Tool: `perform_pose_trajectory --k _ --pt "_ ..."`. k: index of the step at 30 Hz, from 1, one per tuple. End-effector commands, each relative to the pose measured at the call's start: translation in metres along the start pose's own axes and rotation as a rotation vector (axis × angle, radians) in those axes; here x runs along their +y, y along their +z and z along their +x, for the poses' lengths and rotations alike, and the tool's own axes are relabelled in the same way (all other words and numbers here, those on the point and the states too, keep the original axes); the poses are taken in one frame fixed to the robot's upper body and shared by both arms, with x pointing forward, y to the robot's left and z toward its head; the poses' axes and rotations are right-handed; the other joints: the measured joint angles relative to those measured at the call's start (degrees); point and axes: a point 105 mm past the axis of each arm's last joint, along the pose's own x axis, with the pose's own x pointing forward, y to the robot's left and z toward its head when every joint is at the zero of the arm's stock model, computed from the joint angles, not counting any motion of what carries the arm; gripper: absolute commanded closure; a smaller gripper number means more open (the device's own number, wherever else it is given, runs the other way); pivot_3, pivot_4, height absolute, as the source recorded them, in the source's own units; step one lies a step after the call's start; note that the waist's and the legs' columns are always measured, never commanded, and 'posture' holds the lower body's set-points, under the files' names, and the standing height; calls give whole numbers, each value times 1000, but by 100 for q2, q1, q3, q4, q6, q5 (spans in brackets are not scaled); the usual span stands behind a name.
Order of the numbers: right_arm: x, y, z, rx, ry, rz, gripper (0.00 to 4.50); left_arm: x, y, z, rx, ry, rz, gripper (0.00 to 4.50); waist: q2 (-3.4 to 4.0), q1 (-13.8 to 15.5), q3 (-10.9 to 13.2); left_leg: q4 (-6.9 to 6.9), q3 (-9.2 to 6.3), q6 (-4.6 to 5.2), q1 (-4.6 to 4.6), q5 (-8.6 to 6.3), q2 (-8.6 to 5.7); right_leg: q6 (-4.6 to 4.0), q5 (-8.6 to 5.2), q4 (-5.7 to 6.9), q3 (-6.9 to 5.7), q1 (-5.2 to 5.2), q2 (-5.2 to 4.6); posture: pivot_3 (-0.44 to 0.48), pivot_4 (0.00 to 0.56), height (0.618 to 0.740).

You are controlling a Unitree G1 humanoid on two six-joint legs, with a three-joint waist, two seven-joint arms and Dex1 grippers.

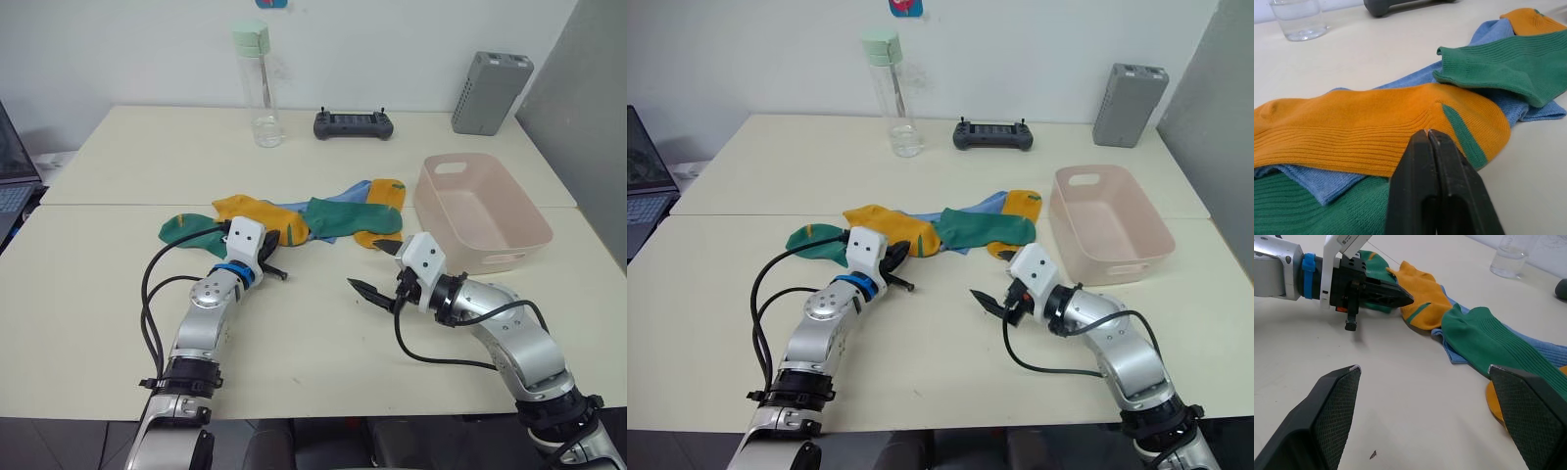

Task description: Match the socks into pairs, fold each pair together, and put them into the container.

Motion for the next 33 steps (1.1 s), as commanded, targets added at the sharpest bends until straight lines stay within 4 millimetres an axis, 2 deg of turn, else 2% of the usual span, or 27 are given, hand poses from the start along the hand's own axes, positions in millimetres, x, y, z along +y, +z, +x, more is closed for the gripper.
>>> perform_pose_trajectory --k 1,3,6,10,17,21,24,33 --pt "-1 13 -4 -38 -9 -39 0 5 19 -3 -85 12 -48 4481 0 -1 0 0 0 0 0 0 0 0 0 0 0 0 0 0 150 740" --pt "0 13 -3 -39 -7 -40 0 6 24 -6 -105 -11 -106 4481 0 -2 0 0 0 0 0 0 0 0 0 0 1 0 0 0 150 740" --pt "1 14 -2 -43 -1 -44 0 5 28 -10 -126 -59 -168 3919 0 -4 0 1 0 0 0 0 0 0 0 0 0 0 0 0 150 740" --pt "3 20 4 -38 14 -78 0 3 27 -7 -107 -101 -180 2745 0 -6 0 1 0 0 0 0 0 0 0 0 0 1 0 0 150 740" --pt "0 32 14 -58 -2 -100 0 3 19 15 -34 -66 -41 578 0 6 0 3 -5 0 0 1 -1 1 0 0 -3 1 0 0 150 740" --pt "3 30 14 -52 -4 -101 0 4 18 24 -19 -42 -8 578 0 12 0 2 -6 0 -7 0 -3 0 0 -4 -4 -1 0 0 150 740" --pt "2 29 14 -49 -12 -102 0 5 18 25 -22 -43 17 1155 0 11 0 0 -8 0 -7 0 -2 0 0 -3 -7 -2 0 0 150 740" --pt "1 30 13 -52 -17 -95 0 2 19 24 -43 -47 -6 3954 0 4 0 1 -9 0 -7 0 -2 0 0 -2 -8 -1 0 0 150 740"
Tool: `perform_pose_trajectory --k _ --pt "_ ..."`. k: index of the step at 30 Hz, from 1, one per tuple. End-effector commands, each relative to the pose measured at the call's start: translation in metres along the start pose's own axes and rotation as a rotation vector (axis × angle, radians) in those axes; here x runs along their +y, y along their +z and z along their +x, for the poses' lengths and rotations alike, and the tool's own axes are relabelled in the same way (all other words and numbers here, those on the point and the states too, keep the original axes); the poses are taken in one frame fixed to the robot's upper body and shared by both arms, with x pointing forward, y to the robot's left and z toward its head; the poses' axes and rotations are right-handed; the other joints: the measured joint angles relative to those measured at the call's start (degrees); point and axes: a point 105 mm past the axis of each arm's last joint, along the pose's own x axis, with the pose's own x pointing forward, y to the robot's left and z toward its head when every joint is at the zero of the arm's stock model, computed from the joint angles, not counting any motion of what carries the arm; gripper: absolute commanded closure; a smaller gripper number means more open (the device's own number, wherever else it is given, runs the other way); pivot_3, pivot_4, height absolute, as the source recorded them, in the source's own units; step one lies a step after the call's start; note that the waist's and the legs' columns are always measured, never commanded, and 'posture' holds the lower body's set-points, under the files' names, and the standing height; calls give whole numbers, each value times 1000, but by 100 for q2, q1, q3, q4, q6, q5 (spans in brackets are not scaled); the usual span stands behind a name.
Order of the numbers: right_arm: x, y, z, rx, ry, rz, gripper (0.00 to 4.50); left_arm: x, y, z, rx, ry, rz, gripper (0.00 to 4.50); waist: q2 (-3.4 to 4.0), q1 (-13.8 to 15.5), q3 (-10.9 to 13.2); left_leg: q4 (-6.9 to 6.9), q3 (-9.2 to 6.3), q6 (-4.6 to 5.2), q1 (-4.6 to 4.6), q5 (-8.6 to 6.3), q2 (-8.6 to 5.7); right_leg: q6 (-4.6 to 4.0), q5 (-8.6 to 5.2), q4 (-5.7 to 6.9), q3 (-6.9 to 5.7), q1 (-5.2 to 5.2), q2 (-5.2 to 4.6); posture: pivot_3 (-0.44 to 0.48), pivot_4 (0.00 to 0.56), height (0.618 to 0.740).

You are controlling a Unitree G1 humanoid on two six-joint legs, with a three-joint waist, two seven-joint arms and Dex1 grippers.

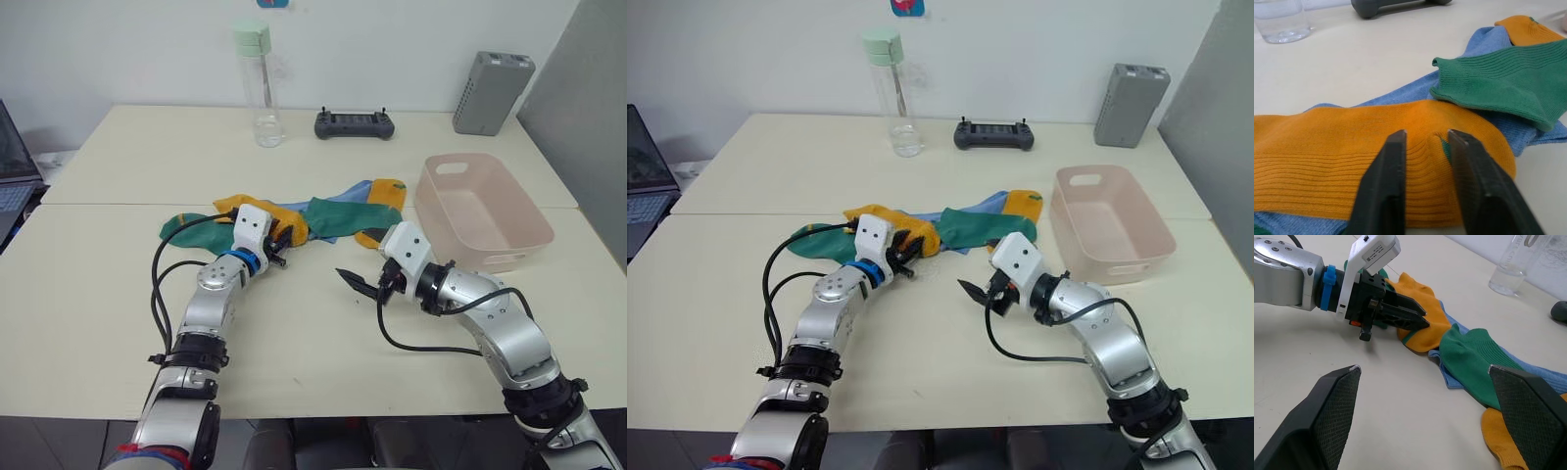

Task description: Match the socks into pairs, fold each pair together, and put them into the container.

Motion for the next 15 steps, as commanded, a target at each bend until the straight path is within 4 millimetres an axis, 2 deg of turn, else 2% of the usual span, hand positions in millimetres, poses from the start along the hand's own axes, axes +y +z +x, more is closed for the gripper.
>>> perform_pose_trajectory --k 1,2,9,15 --pt "0 12 -3 -41 -6 -30 0 2 13 1 -47 12 17 4273 0 1 0 0 0 0 0 0 0 0 0 0 0 0 0 0 150 740" --pt "0 13 -3 -42 -7 -28 0 3 12 0 -46 17 15 4482 0 1 0 0 -1 0 0 0 0 0 0 0 -1 0 0 0 150 740" --pt "-1 13 -2 -45 -9 -25 0 11 14 -3 -63 41 -38 4482 0 1 0 0 -1 0 0 0 0 0 0 0 -1 0 0 0 150 740" --pt "0 12 -1 -43 -4 -27 0 19 31 -13 -141 -16 -236 4482 0 -5 0 0 -2 0 0 0 1 0 0 0 -2 0 0 0 150 740"
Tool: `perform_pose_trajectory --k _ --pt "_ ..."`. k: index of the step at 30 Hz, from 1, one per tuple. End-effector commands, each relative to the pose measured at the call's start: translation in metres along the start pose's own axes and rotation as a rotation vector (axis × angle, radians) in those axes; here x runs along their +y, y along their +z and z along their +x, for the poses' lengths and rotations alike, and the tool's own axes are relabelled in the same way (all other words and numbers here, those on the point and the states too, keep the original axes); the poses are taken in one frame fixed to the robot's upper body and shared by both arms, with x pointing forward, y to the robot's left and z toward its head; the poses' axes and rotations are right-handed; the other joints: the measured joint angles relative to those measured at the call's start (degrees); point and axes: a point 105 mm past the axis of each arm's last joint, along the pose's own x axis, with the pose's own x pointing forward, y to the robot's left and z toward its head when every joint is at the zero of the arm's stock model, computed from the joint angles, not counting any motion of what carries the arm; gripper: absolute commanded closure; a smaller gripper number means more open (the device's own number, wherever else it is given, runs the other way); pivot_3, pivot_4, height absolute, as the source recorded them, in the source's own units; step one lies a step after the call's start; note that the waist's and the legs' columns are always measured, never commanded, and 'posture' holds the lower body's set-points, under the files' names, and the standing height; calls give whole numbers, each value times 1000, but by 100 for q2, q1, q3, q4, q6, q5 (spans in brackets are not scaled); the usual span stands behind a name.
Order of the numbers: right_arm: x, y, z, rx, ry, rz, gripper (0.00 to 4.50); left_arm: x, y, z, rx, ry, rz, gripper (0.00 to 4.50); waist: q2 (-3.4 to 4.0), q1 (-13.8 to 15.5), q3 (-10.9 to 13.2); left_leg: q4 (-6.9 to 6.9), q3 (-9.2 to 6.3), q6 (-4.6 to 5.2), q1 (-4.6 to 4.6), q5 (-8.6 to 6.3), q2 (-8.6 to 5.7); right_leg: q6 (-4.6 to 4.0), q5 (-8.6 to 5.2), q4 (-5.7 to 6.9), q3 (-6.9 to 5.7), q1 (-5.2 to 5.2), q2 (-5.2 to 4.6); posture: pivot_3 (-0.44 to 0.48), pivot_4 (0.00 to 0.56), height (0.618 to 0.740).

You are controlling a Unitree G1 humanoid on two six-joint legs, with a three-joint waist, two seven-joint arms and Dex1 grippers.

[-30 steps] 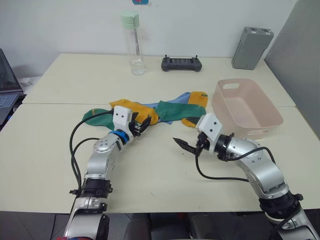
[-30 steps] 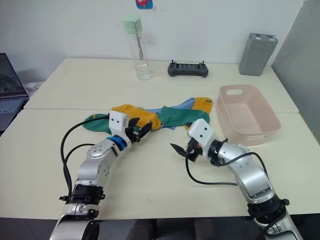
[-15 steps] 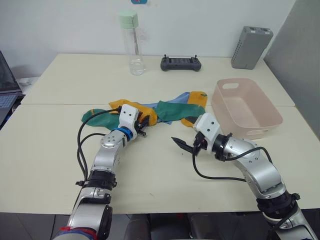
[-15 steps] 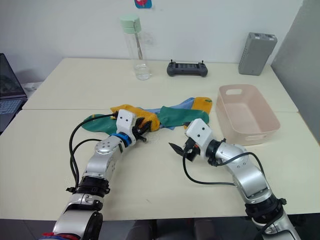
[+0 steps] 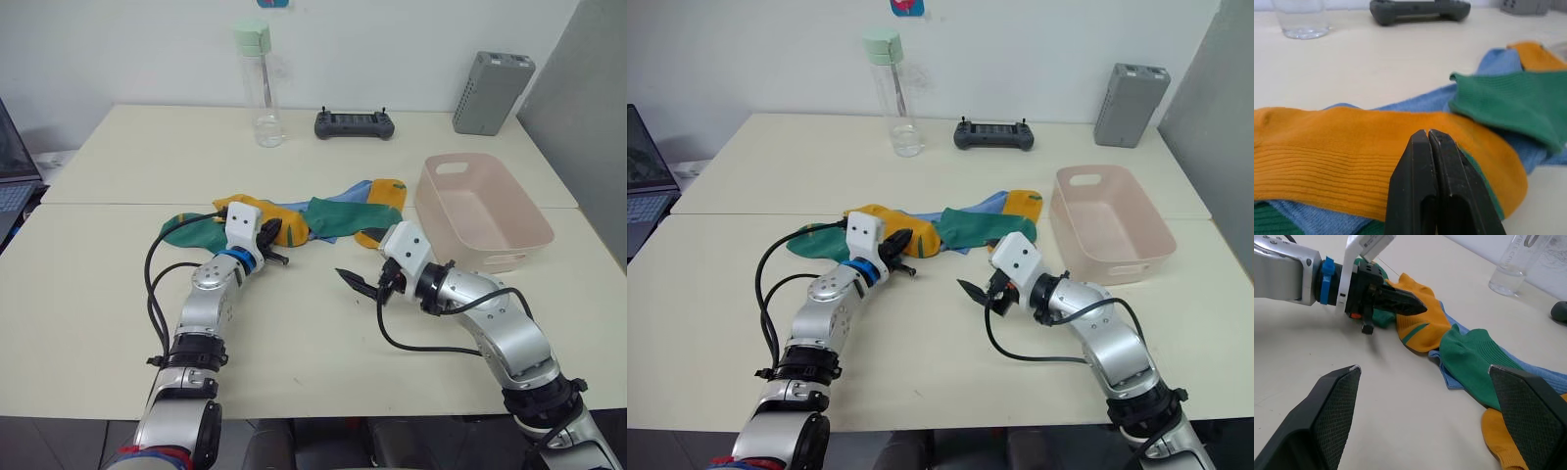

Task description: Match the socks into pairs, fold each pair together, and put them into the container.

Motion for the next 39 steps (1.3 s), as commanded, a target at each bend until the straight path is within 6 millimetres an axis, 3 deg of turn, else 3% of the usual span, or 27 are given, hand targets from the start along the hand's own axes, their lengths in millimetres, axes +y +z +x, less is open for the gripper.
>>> perform_pose_trajectory --k 1,4,13,18,19,30,39 --pt "0 11 -1 -40 -3 -29 0 -1 23 -7 -70 -79 -62 4482 0 -5 0 0 -1 0 0 0 0 0 0 1 -1 0 0 0 150 740" --pt "1 12 -1 -40 6 -32 0 -7 19 -9 -34 -135 -19 3917 0 -7 0 0 -2 0 0 0 0 0 0 1 -2 1 0 0 150 740" --pt "4 15 4 -43 21 -37 0 -14 5 8 45 -84 164 1140 0 6 0 2 -4 0 0 0 -1 0 0 1 -3 1 0 0 150 740" --pt "4 13 3 -37 18 -36 0 -13 -6 11 96 -81 200 1140 0 5 0 0 -3 0 0 0 -1 0 0 1 -3 0 0 0 150 740" --pt "4 13 3 -36 16 -36 0 -13 -7 12 101 -84 202 1321 0 4 0 0 -4 0 0 0 0 0 0 1 -3 0 0 0 150 740" --pt "3 12 2 -36 5 -36 0 -4 -2 11 64 -47 107 4473 0 3 0 0 -4 0 0 0 0 0 0 1 -4 0 0 0 150 740" --pt "2 12 2 -37 0 -34 0 4 32 -7 -74 -113 -120 4473 0 -6 0 0 -4 0 0 0 0 0 0 1 -4 0 0 0 150 740"
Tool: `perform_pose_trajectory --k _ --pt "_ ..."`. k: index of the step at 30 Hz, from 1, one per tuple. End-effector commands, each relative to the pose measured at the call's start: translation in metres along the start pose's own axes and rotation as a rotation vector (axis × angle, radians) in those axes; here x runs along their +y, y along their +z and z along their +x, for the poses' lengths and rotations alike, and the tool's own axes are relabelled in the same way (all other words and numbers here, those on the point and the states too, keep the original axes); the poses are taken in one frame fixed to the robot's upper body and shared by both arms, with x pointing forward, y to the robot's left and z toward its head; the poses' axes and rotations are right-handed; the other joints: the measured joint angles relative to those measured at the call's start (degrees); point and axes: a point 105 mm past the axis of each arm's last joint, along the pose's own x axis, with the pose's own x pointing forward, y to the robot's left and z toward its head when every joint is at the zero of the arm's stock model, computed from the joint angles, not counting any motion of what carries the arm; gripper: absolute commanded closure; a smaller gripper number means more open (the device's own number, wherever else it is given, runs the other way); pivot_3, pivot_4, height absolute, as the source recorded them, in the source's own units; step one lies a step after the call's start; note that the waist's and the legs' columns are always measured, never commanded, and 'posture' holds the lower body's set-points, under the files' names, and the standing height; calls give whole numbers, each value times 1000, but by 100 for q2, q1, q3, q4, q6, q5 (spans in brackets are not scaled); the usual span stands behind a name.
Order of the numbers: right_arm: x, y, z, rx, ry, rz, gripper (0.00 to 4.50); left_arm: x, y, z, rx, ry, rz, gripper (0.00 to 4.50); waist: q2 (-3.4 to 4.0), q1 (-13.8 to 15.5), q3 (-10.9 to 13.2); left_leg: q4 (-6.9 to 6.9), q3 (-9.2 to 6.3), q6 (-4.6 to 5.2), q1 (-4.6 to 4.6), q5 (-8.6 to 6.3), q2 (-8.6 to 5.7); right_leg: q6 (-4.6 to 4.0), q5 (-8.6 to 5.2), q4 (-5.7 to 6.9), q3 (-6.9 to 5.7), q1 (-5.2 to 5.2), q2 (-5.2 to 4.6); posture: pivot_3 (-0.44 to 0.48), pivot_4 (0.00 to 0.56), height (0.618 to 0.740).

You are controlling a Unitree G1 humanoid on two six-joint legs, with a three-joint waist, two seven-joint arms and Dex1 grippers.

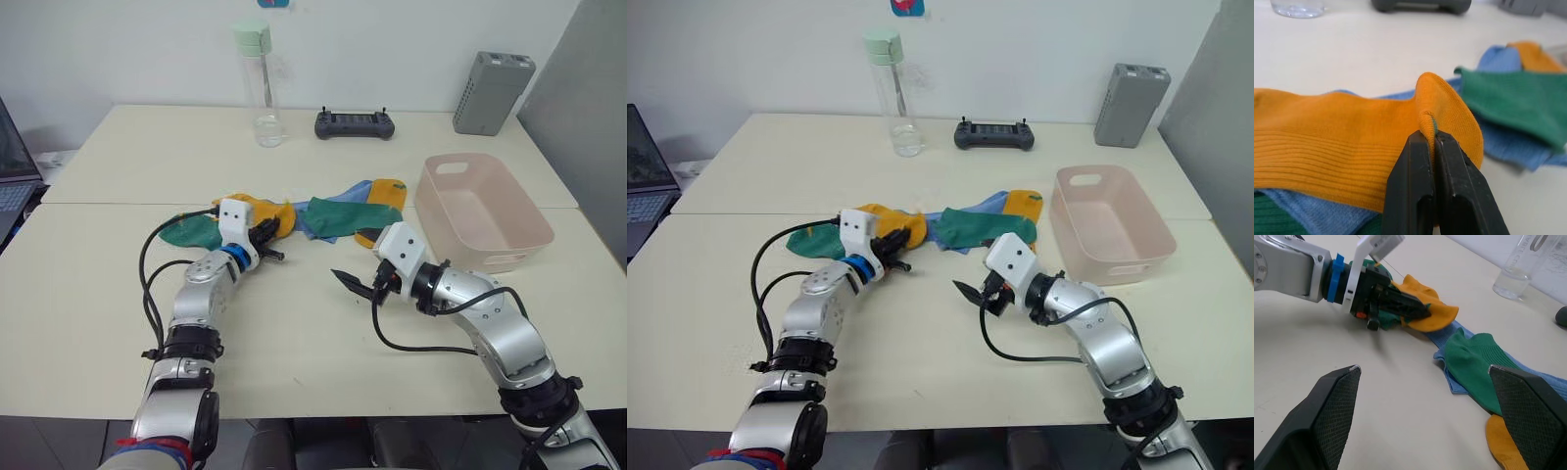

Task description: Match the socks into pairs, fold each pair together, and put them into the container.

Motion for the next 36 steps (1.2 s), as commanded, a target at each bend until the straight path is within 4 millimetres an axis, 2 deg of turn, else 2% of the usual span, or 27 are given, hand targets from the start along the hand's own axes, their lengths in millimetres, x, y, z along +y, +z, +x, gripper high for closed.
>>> perform_pose_trajectory --k 1,4,8,12,19,23,27,32,35,36 --pt "-2 9 -3 -35 -13 -15 0 -9 33 -13 -88 -111 -30 4473 0 -2 0 0 0 0 0 0 0 0 0 0 0 0 0 0 150 740" --pt "-4 8 -5 -30 -10 -12 0 -23 38 -29 -35 -231 -1 4473 0 -11 0 -2 -1 0 0 0 0 -1 0 0 0 0 0 0 150 740" --pt "-5 4 -16 -2 25 -15 0 -34 29 -53 96 -323 130 4473 1 -18 1 -2 -2 0 0 0 1 -2 -1 0 0 0 0 0 150 740" --pt "-3 0 -39 44 107 -6 0 -77 15 -77 209 -524 162 4473 1 30 1 -2 -2 -1 -1 -1 -1 -9 -6 -3 0 1 -4 0 150 740" --pt "-3 -8 -66 145 196 -11 0 -134 -16 -62 254 -637 67 4473 1 52 1 6 2 1 1 0 1 -23 -14 -1 1 2 -4 0 150 740" --pt "-6 -14 -78 199 202 -20 0 -145 -25 -61 285 -666 72 4473 1 6 1 4 1 1 1 0 2 -9 -7 -1 2 0 -1 0 150 740" --pt "-9 -22 -85 234 182 -20 0 -148 -25 -62 276 -684 54 3492 1 -5 1 2 1 1 1 0 1 -13 -9 -1 1 0 -1 0 150 740" --pt "-1 -26 -83 219 187 20 0 -139 -4 -66 225 -686 -1 1959 0 -4 2 3 0 1 1 0 1 -13 -9 -1 1 0 -1 0 150 740" --pt "7 -31 -79 208 191 56 0 -110 14 -62 164 -595 24 1049 0 -6 2 4 -1 1 1 0 2 -13 -9 0 0 0 -1 0 150 740" --pt "9 -33 -76 206 189 60 0 -90 16 -54 150 -507 67 717 0 -4 2 4 -3 1 1 0 2 -13 -9 0 -2 0 -1 0 150 740"
